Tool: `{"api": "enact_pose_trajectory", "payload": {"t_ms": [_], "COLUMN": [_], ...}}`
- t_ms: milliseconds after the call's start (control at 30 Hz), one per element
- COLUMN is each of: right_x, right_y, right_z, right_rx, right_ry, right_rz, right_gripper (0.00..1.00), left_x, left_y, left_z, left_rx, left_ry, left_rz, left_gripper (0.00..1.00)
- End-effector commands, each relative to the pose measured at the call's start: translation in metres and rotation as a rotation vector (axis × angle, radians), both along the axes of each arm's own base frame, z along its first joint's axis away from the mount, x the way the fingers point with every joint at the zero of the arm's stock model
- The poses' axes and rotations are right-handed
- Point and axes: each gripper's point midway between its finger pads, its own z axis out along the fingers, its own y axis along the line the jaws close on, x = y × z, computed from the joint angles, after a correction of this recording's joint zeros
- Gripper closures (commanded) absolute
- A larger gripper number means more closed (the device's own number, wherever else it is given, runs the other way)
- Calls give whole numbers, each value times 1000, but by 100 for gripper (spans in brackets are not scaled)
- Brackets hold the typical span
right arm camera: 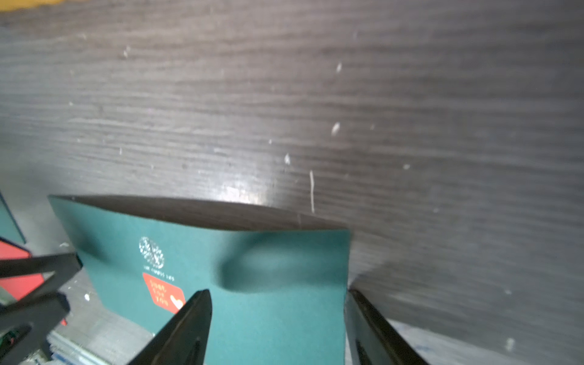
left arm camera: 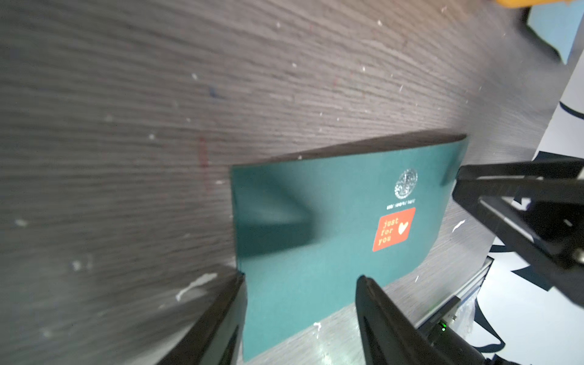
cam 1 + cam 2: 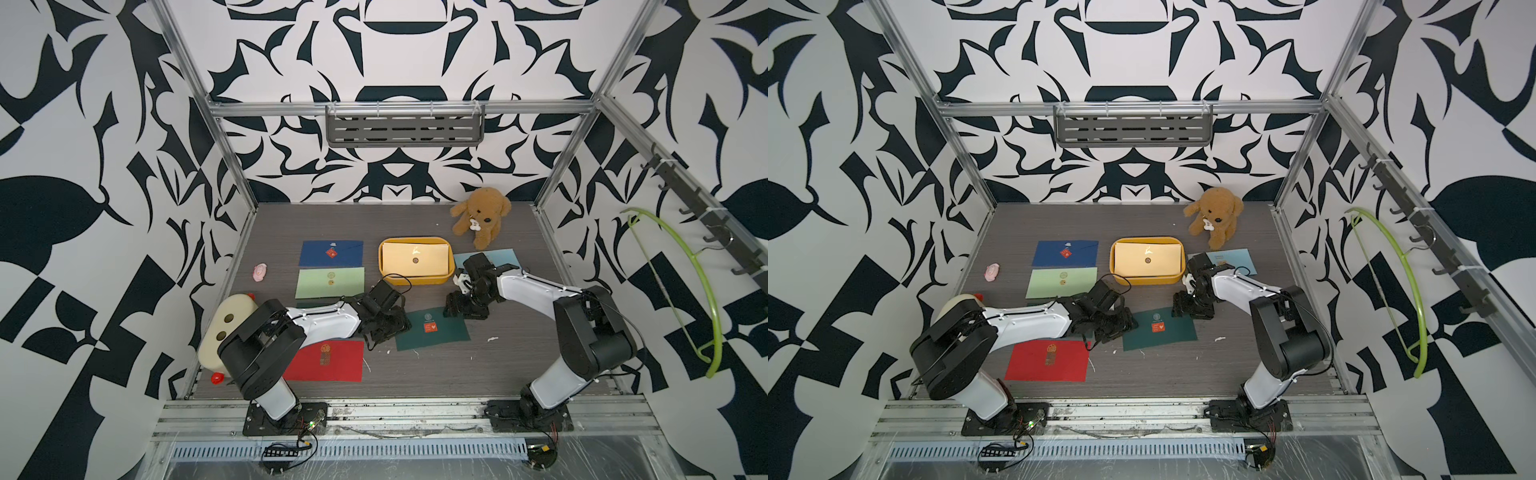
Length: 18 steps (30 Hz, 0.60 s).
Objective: Put the sealed envelopes into the storage box
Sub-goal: Pick up the envelope from the center of the board.
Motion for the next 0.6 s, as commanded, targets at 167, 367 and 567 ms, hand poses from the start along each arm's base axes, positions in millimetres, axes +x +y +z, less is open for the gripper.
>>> {"api": "enact_pose_trajectory", "payload": {"t_ms": [167,367,567], "right_x": [-35,-41,-49], "right_y": [3,6,5], "right_z": [-8,-8,-6], "right_rx": [50,95,74], "right_ry": [108,100,87], "right_rz": [-23,-71,-71], "right_gripper": [23,10,4], "left_x": [-14,-18,-19], "left_y": [29,25,21], "left_z": [-31,-37,-38], "left_rx": [107,99,84], "left_ry": [54,76,83], "left_rz": [-21,-45,-57], "left_gripper": [38,38,38]}}
